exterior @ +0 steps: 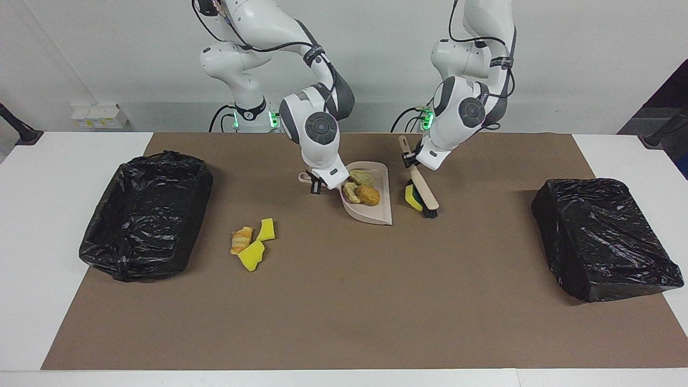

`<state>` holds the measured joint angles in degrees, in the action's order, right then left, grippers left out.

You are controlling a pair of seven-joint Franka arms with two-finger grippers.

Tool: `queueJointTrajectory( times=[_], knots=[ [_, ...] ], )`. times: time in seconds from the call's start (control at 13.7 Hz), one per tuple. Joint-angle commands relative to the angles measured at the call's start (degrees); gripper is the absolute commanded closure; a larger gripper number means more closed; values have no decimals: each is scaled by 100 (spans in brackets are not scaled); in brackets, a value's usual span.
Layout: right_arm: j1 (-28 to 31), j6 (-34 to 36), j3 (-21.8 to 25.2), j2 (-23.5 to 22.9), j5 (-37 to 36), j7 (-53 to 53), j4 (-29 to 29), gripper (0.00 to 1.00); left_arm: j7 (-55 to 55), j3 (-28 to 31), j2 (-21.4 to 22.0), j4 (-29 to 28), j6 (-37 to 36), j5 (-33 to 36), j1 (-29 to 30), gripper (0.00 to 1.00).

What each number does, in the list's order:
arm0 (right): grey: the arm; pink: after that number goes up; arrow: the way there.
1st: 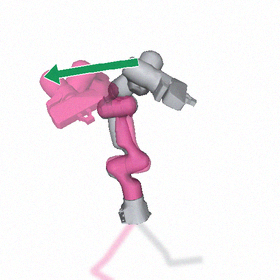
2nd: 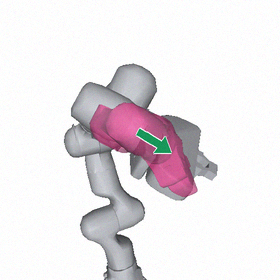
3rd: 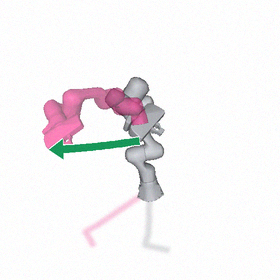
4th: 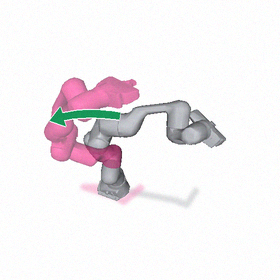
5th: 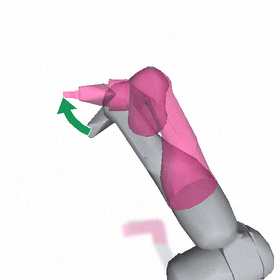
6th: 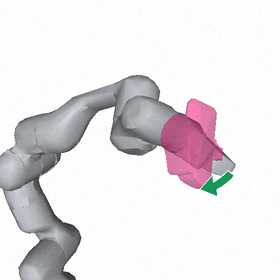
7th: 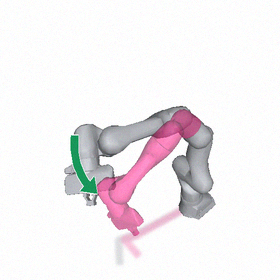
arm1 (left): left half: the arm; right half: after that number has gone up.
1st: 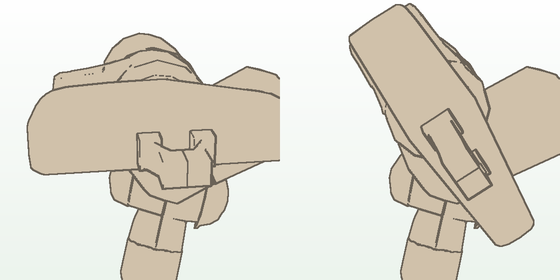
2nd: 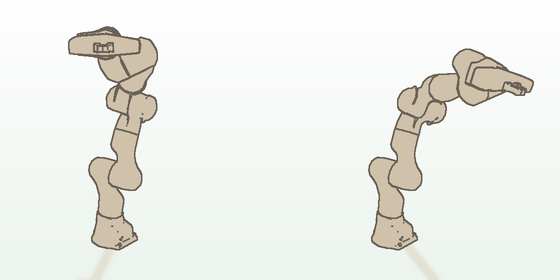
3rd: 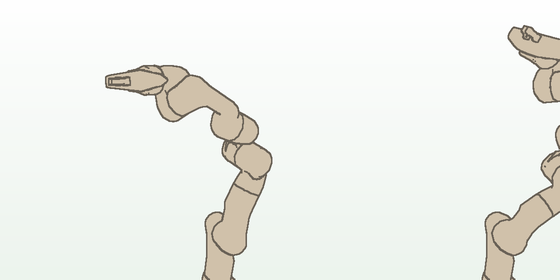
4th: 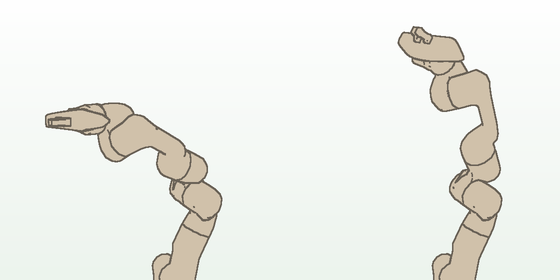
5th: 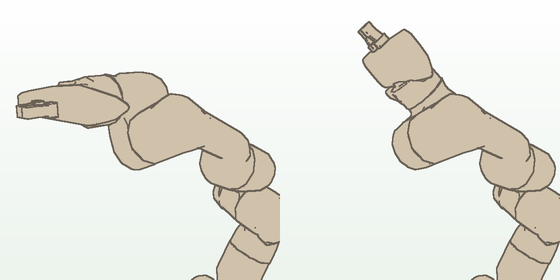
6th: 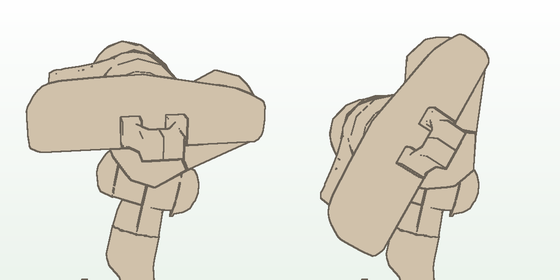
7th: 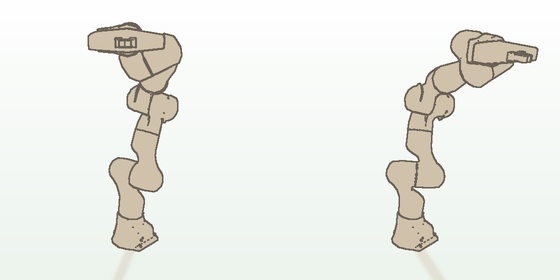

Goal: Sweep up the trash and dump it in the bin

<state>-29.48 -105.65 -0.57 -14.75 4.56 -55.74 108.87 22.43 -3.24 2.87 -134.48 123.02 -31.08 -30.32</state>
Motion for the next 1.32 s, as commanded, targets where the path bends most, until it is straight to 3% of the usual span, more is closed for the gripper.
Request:
queueJointTrajectory(
  times=[0.0,0.59,1.25],
  knots=[
    [82,18,-49,130,-113,-121,126,100,-20,52,-68,290,-189,-65,-54,100],
    [82,44,-40,130,-113,-130,126,100,639,34,135,474,-1078,917,-19,100],
    [82,36,-48,130,-113,-130,126,100,1976,-239,425,685,-1524,894,-581,100]
  ],
)
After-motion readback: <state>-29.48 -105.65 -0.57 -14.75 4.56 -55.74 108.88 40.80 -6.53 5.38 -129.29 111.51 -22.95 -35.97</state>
